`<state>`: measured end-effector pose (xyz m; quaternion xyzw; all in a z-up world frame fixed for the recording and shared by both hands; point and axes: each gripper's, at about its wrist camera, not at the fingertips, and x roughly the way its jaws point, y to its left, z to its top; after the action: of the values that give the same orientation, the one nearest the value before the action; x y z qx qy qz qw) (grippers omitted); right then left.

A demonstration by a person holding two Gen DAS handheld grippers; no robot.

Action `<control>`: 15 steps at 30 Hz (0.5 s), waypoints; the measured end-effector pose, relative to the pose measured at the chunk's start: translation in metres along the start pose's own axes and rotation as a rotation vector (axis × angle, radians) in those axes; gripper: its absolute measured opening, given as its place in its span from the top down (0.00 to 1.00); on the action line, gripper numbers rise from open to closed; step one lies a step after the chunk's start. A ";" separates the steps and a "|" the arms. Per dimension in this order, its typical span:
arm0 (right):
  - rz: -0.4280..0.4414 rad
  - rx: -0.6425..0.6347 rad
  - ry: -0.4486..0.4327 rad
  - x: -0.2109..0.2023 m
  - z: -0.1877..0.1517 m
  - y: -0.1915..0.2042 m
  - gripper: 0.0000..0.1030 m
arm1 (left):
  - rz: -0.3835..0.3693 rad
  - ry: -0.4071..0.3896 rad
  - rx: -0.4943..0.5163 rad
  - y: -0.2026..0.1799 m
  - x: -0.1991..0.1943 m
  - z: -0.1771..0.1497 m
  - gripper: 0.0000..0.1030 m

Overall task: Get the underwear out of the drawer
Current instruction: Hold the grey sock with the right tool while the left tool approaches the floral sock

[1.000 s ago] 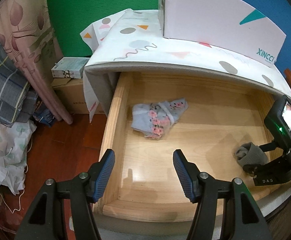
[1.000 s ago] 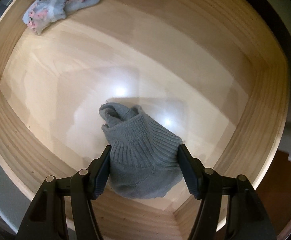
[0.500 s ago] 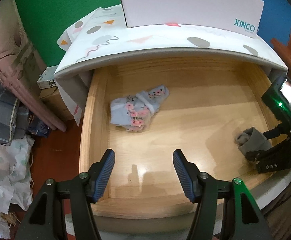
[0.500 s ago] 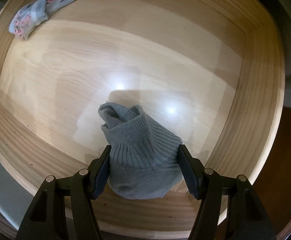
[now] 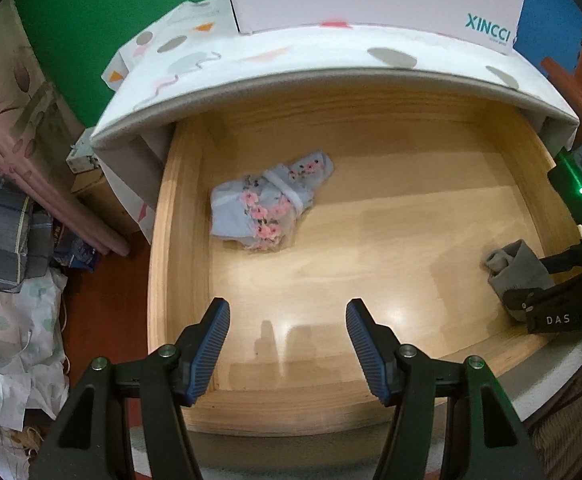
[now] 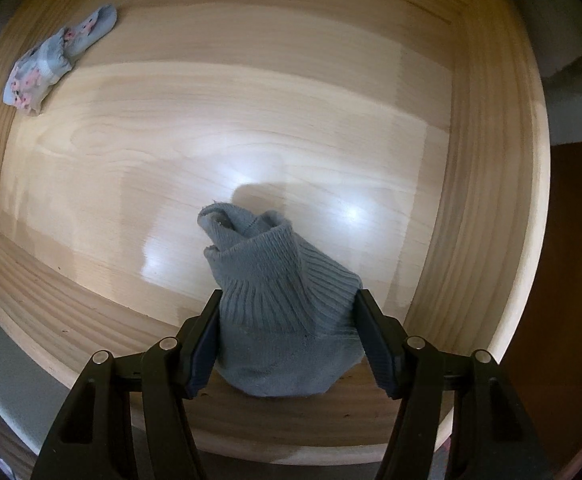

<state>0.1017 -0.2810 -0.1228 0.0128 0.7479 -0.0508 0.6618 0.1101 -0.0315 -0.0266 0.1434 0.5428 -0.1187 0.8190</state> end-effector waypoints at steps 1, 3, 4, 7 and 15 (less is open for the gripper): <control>-0.001 0.001 -0.001 0.000 0.000 -0.002 0.41 | -0.001 0.008 0.001 0.000 0.002 0.000 0.40; -0.003 0.007 -0.002 0.000 0.000 -0.005 0.41 | 0.000 0.018 0.005 -0.001 0.003 -0.001 0.40; -0.004 0.013 -0.003 0.003 -0.004 -0.004 0.41 | -0.003 0.020 0.007 -0.002 0.003 -0.001 0.40; 0.003 0.018 -0.007 0.005 -0.008 -0.007 0.41 | -0.018 0.038 0.017 -0.003 0.007 -0.001 0.40; 0.005 0.017 -0.013 -0.001 -0.014 -0.002 0.41 | -0.032 0.018 0.040 0.005 0.006 0.010 0.40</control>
<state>0.0879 -0.2816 -0.1202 0.0198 0.7432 -0.0556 0.6665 0.1233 -0.0304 -0.0282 0.1523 0.5498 -0.1411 0.8091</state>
